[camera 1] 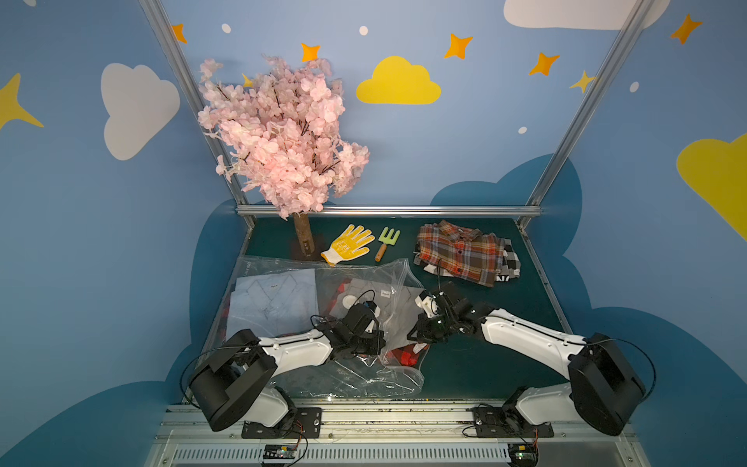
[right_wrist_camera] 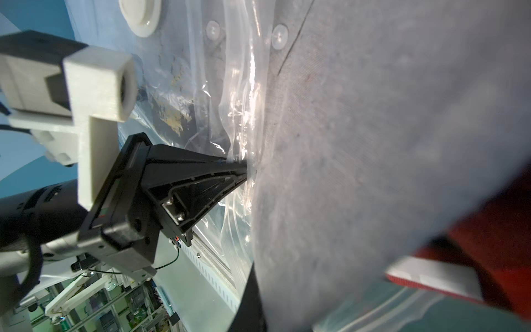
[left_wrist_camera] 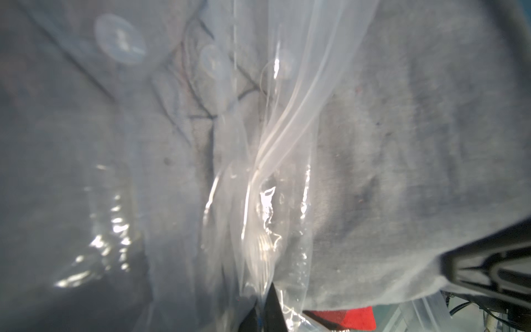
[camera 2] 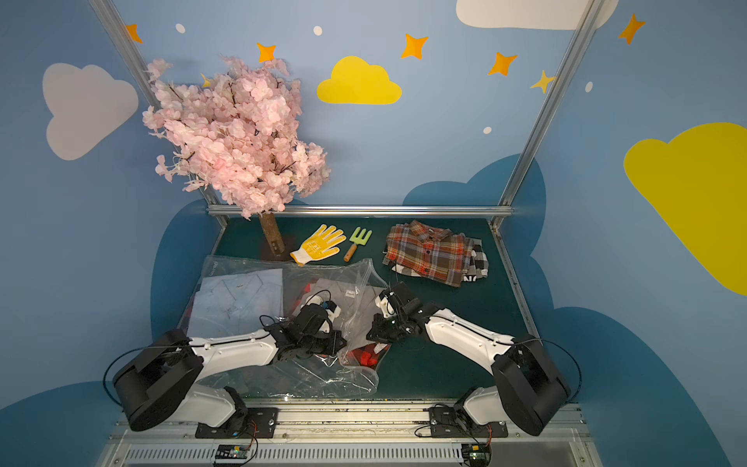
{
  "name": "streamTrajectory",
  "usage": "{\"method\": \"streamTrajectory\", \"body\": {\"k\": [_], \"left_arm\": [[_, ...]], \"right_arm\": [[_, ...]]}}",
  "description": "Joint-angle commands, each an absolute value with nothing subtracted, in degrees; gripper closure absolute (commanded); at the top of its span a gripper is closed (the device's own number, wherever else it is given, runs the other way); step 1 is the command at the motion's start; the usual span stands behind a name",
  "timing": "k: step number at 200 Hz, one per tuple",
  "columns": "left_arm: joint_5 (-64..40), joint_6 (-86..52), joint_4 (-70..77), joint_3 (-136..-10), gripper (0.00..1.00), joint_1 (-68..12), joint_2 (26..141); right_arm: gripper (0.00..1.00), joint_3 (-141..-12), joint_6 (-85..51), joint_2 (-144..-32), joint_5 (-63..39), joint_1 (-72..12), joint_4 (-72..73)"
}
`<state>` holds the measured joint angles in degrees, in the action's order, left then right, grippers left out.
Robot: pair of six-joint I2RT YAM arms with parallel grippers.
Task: Take the shirt out of the vacuum bag
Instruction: Take out the shirt from the vacuum bag.
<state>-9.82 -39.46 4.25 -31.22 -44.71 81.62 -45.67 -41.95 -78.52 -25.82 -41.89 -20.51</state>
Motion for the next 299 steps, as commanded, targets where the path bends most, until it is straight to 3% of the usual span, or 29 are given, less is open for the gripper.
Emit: {"method": "streamTrajectory", "body": {"k": [1,58,107,170,250,299], "left_arm": [[-8.4,-39.3,-3.2,-30.0,0.97,-43.5,80.4],[-9.3,-37.7,-5.6,-31.5,0.97,-40.6,79.4],[-10.0,-37.4,-5.4,-31.8,0.97,-39.6,81.4],[-10.4,-37.6,-4.4,-31.3,0.97,-39.3,84.2],[-10.8,-39.2,-3.0,-28.7,0.97,-38.9,85.1],[-10.4,-39.3,-3.6,-28.3,0.97,-38.8,84.9]], "right_arm": [[1.0,-50.7,-39.0,-73.7,-23.9,-42.0,-26.4],[1.0,-60.5,-35.2,-69.3,-24.7,-42.0,-32.0],[1.0,-64.5,-32.0,-67.2,-22.3,-41.6,-27.2],[1.0,-79.9,-22.0,-70.3,-25.1,-35.6,-36.7],[1.0,-101.6,-9.8,-85.9,-35.5,-21.5,-46.9],[1.0,-117.3,-5.9,-99.4,-41.3,-17.7,-52.7]]}}
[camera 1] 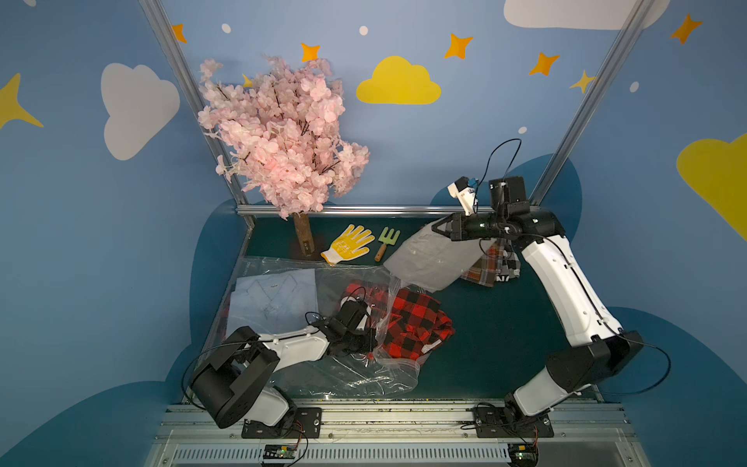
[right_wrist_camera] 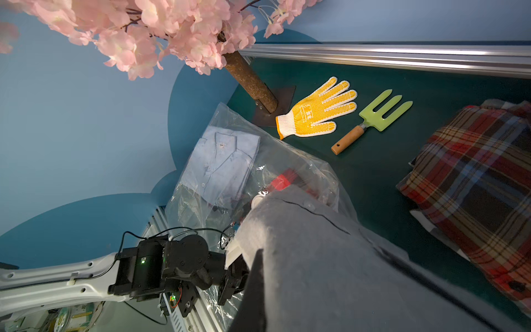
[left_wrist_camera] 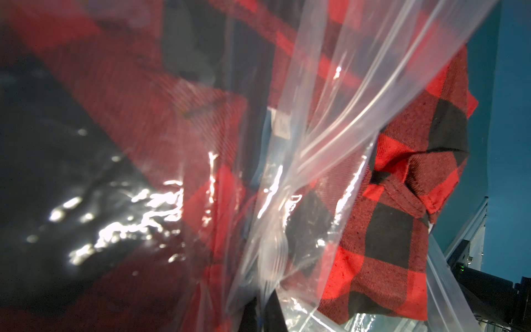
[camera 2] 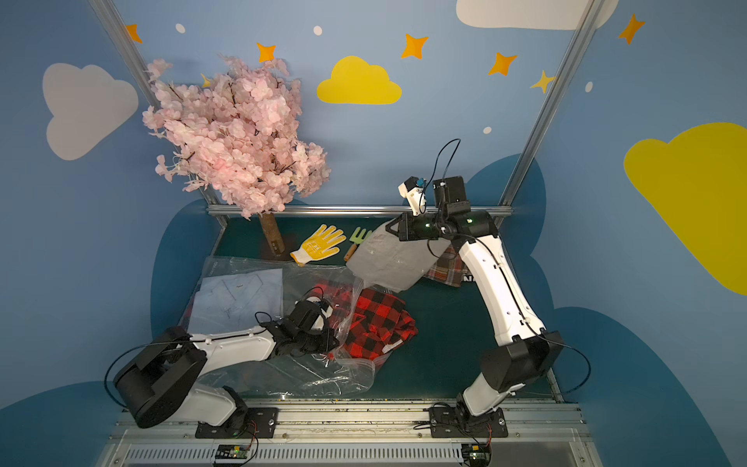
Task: Take the shirt out of the vacuum bag
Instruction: Take out the shirt from the vacuum bag, then place the shirt at the center of the board.
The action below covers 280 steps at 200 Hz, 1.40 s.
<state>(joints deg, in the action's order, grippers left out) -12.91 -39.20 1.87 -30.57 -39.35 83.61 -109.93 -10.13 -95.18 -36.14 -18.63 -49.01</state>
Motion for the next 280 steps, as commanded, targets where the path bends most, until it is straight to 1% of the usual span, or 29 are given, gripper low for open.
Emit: {"method": "streamTrajectory", "body": {"k": [1,27,50,64,75,122,170,229,248,280], "left_arm": [[-10.5,-39.2,-3.6,-28.3,0.97,-38.8,84.9],[-10.6,-39.5,-3.2,-28.3,0.97,-38.8,85.6],[-10.6,-39.7,-2.8,-28.5,0.97,-38.8,86.3],[-10.7,-39.9,-2.6,-28.6,0.97,-38.8,86.7],[-10.8,-40.0,-2.3,-28.6,0.97,-38.7,87.0],[-11.2,-40.0,-1.9,-28.6,0.97,-38.5,88.1],[-11.9,-40.2,-1.1,-29.1,0.97,-38.2,89.5],[-12.0,-40.3,-1.2,-29.6,0.97,-38.2,90.3],[-11.9,-40.2,-0.9,-29.7,0.97,-38.2,91.0],[-12.7,-40.8,0.7,-30.0,0.97,-38.2,92.9]], "right_arm": [[1.0,-117.8,-5.8,-99.6,-41.3,-17.6,-52.9],[1.0,-129.2,-3.5,-107.8,-43.9,-16.7,-57.1],[1.0,-143.9,-3.1,-117.0,-46.2,-16.0,-61.9],[1.0,-151.1,-4.3,-121.7,-48.3,-15.3,-62.8],[1.0,-154.2,-5.5,-124.0,-50.5,-14.6,-61.9],[1.0,-154.4,-10.0,-125.4,-55.8,-11.8,-54.3],[1.0,-154.3,-18.6,-125.5,-63.8,-10.1,-40.4],[1.0,-153.8,-36.9,-130.8,-69.4,-5.9,-18.1],[1.0,-153.8,-38.0,-132.2,-70.1,-5.1,-14.1],[1.0,-153.8,-37.8,-135.0,-70.5,-4.1,-12.3]]}}
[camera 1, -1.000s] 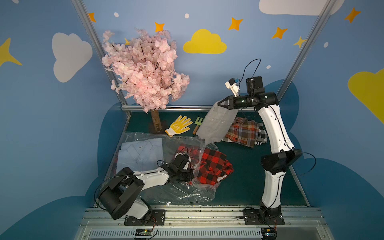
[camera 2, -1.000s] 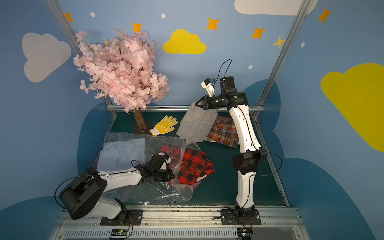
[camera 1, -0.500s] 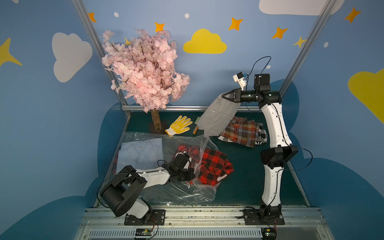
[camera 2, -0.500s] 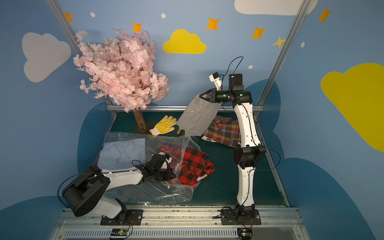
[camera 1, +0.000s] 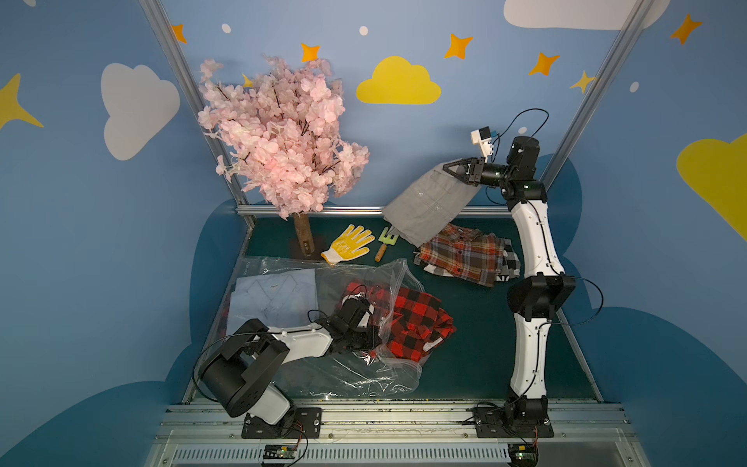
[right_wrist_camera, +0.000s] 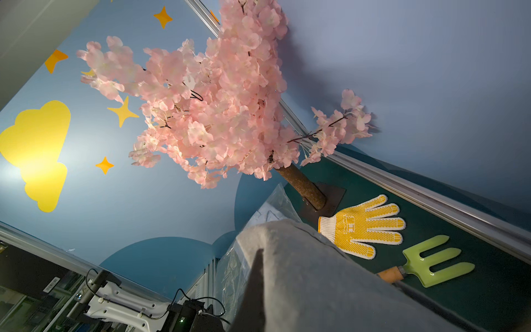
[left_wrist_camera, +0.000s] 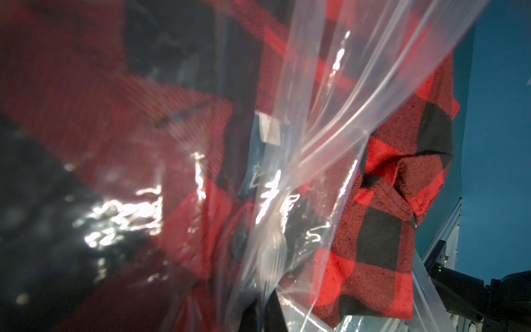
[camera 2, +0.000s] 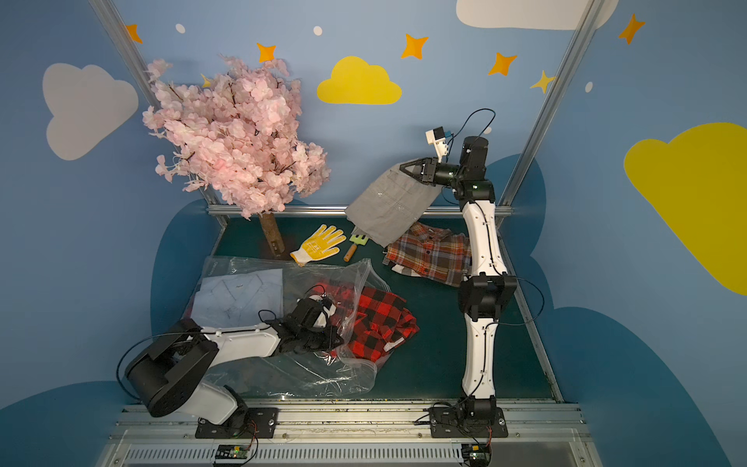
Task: Take the shirt out of the vacuum bag
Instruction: Place the shirt at the center of the board.
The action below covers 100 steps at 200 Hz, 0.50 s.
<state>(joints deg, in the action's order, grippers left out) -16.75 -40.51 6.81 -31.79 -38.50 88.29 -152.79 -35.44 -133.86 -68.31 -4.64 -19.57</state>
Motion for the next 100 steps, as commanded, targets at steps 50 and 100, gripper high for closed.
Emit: {"method": "streamTrajectory", "body": {"k": [50,100], "left_arm": [[-13.0,-40.9,1.6,-30.7,0.97,-38.2,94.7],[-13.0,-40.9,1.4,-30.7,0.97,-38.2,94.7]], "right_arm": [[1.0,-153.9,-40.0,-137.4,-69.9,-3.8,-6.3],[1.0,-154.2,-40.4,-137.3,-70.6,-3.5,0.1]]}}
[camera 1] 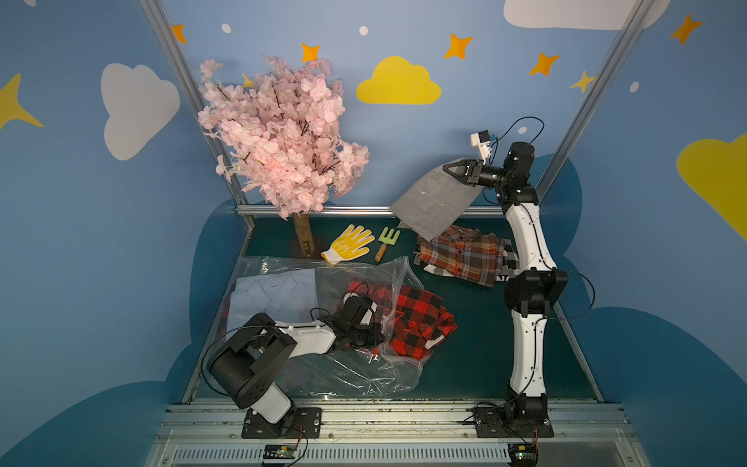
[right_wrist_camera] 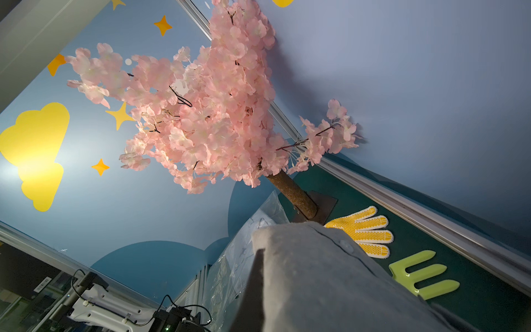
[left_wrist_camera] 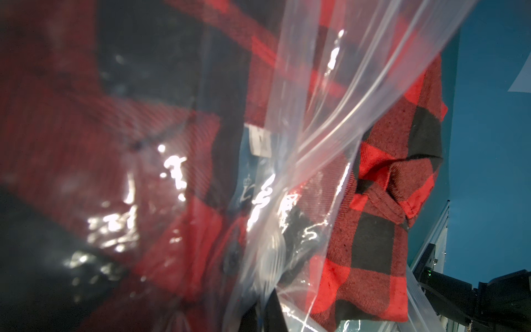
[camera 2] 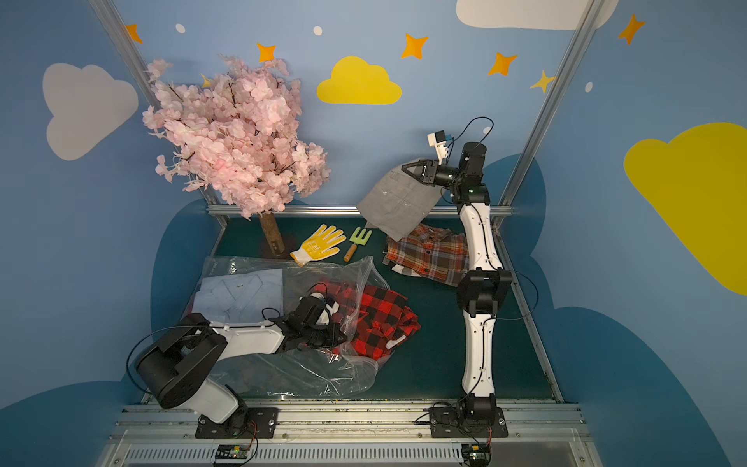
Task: Take the shirt out of the vacuum bag
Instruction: Place the shirt at the center of the board.
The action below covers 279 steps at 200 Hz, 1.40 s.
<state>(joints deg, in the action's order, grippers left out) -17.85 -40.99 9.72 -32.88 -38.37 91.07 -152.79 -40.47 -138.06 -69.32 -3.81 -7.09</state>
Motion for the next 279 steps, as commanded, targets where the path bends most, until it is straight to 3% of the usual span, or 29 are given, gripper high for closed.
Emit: {"method": "streamTrajectory", "body": {"k": [1,26,49,92,163,193,205,237,279], "left_arm": [[-13.0,-40.9,1.5,-30.7,0.97,-38.2,94.7],[-13.0,-41.3,2.3,-30.2,0.97,-38.2,95.0],[-13.0,-41.7,2.8,-29.7,0.97,-38.3,95.3],[-13.0,-41.7,2.7,-29.7,0.97,-38.4,94.9],[-14.5,-41.4,3.1,-30.1,0.97,-38.3,95.7],[-15.4,-42.1,5.3,-29.4,0.97,-38.4,96.4],[-15.6,-42.5,6.0,-28.7,0.97,-38.5,96.2],[-15.6,-41.9,5.2,-28.1,0.97,-38.8,94.6],[-14.5,-41.2,3.0,-28.1,0.97,-39.1,91.2]], "right_arm": [[1.0,-154.2,-40.3,-137.2,-70.6,-3.5,0.1],[1.0,-154.1,-36.7,-138.0,-70.1,-3.3,1.1],[1.0,-154.9,-42.8,-141.5,-68.4,-2.5,9.1],[1.0,-156.1,-37.6,-141.7,-67.0,-4.0,4.0],[1.0,-155.8,-30.5,-139.8,-53.9,-6.4,6.5],[1.0,-155.1,-24.7,-141.0,-56.1,-6.9,-3.2],[1.0,-149.7,-22.2,-139.2,-57.9,-6.8,-7.6],[1.0,-120.3,-11.5,-125.2,-56.2,-7.5,-5.7],[1.0,-101.6,-8.3,-111.6,-58.1,-5.0,-4.8]]}}
